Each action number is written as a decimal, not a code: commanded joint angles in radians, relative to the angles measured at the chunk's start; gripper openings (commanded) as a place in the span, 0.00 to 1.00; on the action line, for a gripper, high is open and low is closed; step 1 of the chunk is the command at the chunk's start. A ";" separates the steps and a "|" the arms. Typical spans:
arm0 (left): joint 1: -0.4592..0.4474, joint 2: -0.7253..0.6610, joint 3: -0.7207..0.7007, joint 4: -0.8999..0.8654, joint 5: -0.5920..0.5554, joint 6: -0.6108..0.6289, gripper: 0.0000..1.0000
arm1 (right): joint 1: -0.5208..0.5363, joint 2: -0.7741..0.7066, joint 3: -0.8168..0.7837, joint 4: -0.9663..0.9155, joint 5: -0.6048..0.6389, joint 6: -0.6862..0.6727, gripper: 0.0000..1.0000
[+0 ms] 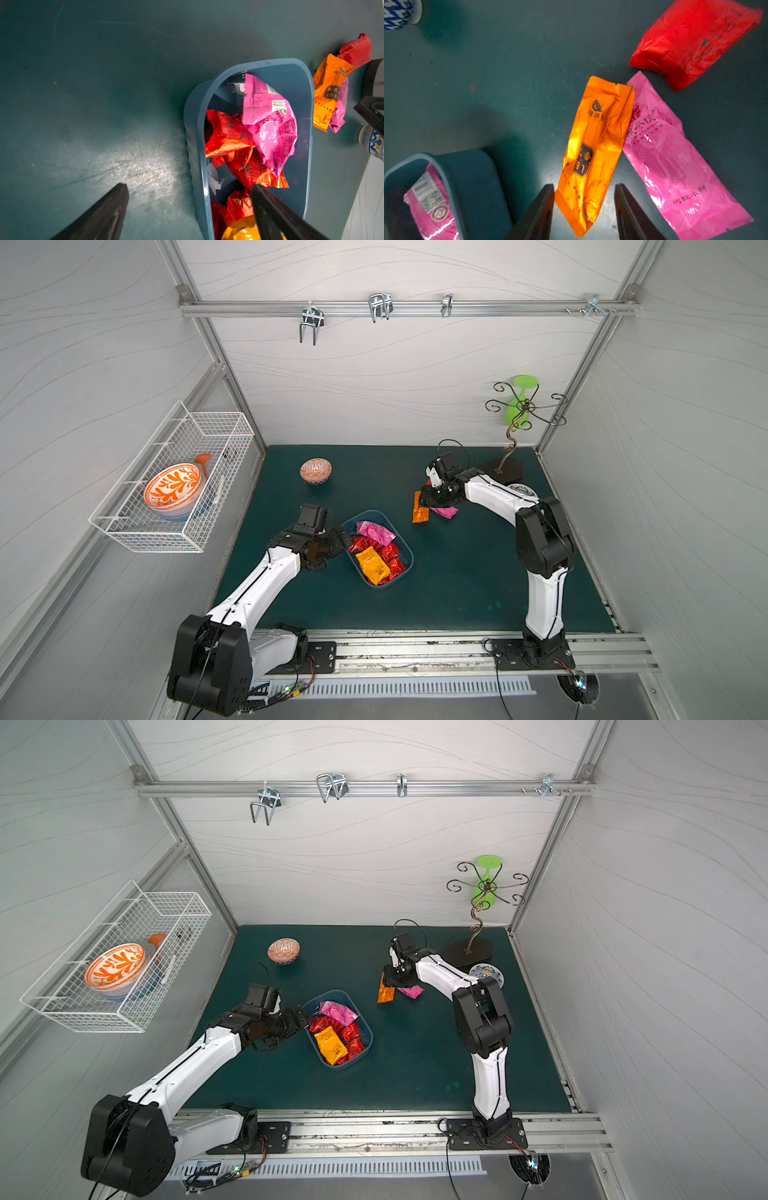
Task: Put the tea bags into the storage box
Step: Pick up the tea bag from the center of the board.
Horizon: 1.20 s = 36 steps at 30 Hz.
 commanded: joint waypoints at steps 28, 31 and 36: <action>-0.006 -0.019 -0.009 0.026 0.007 -0.002 0.96 | 0.039 -0.048 0.045 -0.072 -0.063 -0.104 0.00; -0.004 -0.010 -0.002 0.032 0.008 -0.003 0.96 | 0.073 -0.124 0.018 -0.076 -0.101 -0.139 0.00; -0.004 -0.002 0.004 0.035 0.013 -0.010 0.96 | 0.149 -0.224 -0.026 -0.096 -0.158 -0.163 0.00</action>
